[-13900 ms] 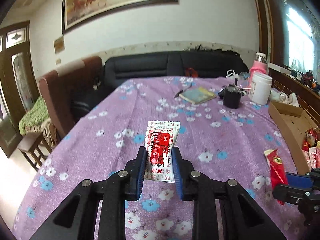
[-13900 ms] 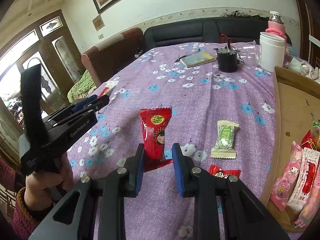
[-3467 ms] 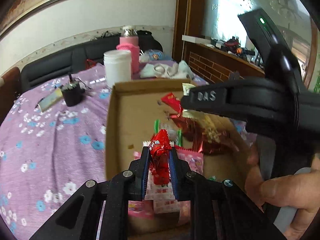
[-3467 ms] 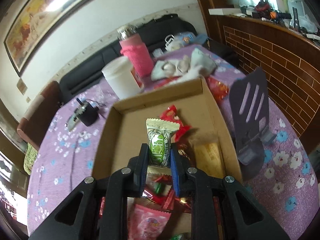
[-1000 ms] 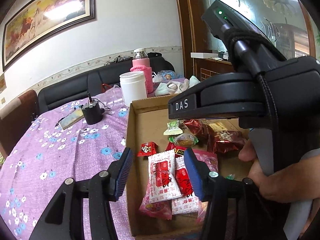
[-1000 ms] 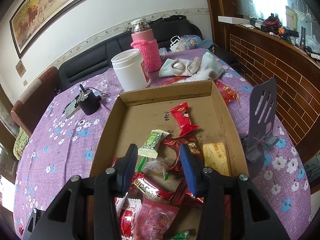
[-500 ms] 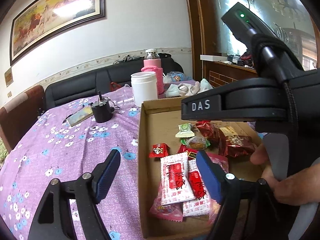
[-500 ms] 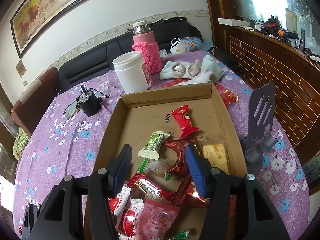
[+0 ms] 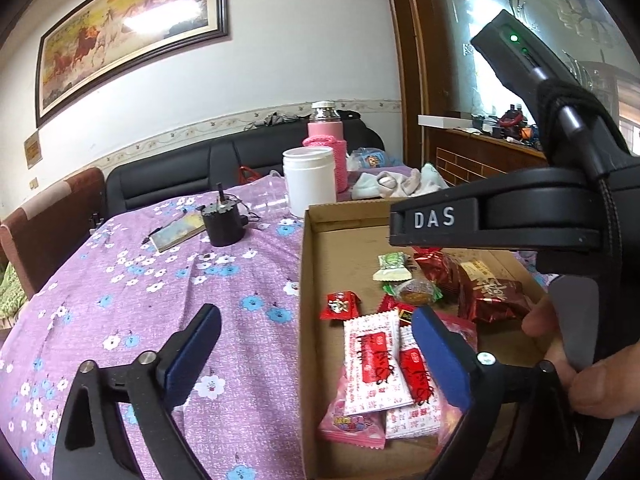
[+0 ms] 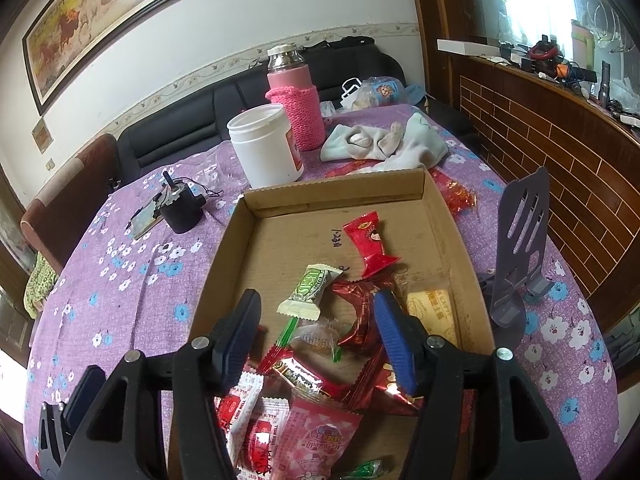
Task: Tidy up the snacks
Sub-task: 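Withdraw both open grippers up from the tray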
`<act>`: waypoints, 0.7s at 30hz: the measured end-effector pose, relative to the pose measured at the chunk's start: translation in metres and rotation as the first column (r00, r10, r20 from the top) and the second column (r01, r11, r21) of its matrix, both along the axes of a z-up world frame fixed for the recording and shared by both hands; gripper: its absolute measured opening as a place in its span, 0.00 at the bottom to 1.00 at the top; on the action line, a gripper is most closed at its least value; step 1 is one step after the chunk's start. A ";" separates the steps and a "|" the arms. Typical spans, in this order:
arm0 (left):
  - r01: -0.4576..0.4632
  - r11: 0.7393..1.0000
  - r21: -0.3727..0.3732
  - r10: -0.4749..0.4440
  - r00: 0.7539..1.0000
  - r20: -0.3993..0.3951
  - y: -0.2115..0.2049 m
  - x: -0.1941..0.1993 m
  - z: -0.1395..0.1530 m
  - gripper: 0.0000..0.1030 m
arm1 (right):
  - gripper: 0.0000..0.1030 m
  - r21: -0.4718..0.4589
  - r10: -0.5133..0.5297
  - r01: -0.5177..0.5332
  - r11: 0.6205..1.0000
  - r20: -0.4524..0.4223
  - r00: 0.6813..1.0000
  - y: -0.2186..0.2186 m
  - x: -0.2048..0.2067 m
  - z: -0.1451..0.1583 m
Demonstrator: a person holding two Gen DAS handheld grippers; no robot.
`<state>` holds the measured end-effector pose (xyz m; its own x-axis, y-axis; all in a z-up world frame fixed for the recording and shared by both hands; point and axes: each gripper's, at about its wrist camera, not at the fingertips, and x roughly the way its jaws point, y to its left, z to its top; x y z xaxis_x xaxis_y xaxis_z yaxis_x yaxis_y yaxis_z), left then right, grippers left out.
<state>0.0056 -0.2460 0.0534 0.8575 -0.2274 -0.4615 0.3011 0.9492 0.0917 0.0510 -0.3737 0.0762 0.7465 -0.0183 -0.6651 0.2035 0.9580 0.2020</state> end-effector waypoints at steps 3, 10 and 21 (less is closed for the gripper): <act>-0.013 1.000 -0.004 0.013 1.000 0.007 0.002 0.001 0.000 0.99 | 0.58 0.000 0.001 -0.001 1.000 0.005 1.000 0.000 -0.001 0.001; -0.032 0.999 0.017 0.032 0.999 0.014 0.002 0.001 0.000 0.99 | 0.60 -0.012 0.011 -0.011 1.000 0.008 1.000 0.005 0.000 0.001; -0.072 0.997 0.016 0.072 0.997 0.000 0.011 0.005 0.001 0.99 | 0.66 -0.013 -0.004 0.004 1.000 0.016 1.000 0.005 -0.002 0.003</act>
<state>0.0111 -0.2349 0.0544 0.8709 -0.1582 -0.4653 0.2324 0.9668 0.1065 0.0492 -0.3684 0.0793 0.7567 -0.0300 -0.6531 0.2042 0.9598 0.1926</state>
